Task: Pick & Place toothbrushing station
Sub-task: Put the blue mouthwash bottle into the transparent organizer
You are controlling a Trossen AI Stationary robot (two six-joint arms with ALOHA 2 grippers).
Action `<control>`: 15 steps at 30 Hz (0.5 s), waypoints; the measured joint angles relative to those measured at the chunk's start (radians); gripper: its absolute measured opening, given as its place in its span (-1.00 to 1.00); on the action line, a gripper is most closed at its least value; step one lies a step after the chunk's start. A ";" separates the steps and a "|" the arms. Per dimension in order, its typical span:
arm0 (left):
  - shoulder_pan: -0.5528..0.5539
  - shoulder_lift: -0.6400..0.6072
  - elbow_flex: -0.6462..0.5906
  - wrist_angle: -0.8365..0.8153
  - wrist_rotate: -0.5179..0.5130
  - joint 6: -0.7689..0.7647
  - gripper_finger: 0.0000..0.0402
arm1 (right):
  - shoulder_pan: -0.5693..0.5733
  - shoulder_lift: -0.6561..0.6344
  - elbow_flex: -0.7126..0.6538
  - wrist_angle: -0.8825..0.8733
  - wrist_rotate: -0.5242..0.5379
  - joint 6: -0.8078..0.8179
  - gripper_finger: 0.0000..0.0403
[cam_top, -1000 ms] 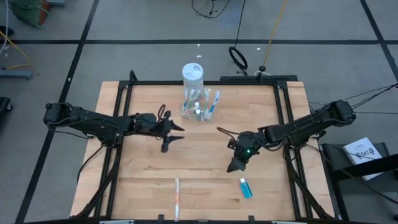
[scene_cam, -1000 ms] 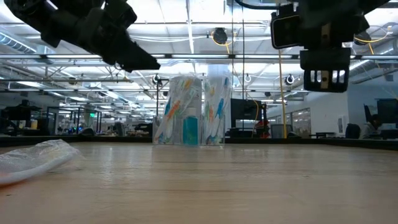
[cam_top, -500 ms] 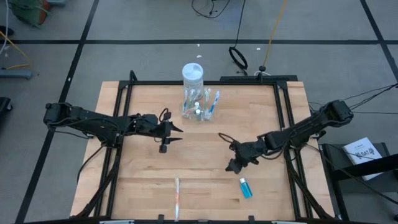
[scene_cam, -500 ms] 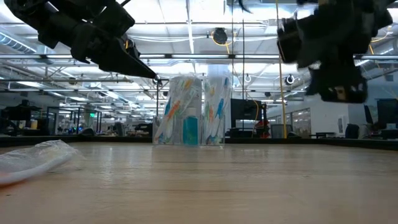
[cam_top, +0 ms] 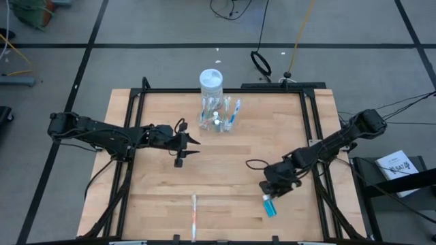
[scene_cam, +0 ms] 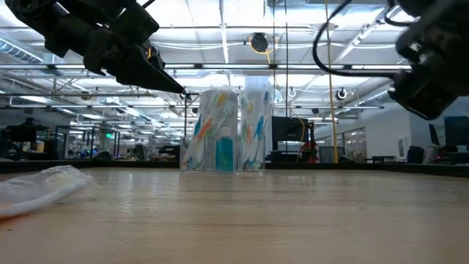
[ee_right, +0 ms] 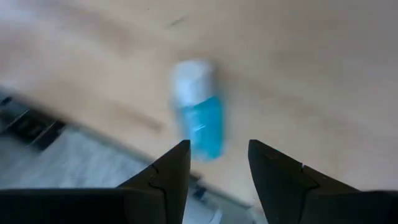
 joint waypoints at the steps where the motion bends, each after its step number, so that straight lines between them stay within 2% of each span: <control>1: 0.000 0.000 0.000 0.000 0.000 0.000 -0.22 | 0.010 0.000 0.000 -0.036 0.018 0.010 -0.24; 4: 0.000 0.000 0.000 -0.002 0.000 -0.001 -0.22 | 0.029 0.000 0.000 -0.091 0.087 -0.006 -0.24; 8: 0.000 0.000 0.000 -0.003 0.000 -0.006 -0.22 | 0.023 0.000 0.000 -0.039 0.172 -0.072 -0.24; 15: 0.000 0.000 0.000 -0.010 0.000 -0.012 -0.22 | 0.046 0.036 0.000 -0.007 0.172 -0.110 -0.24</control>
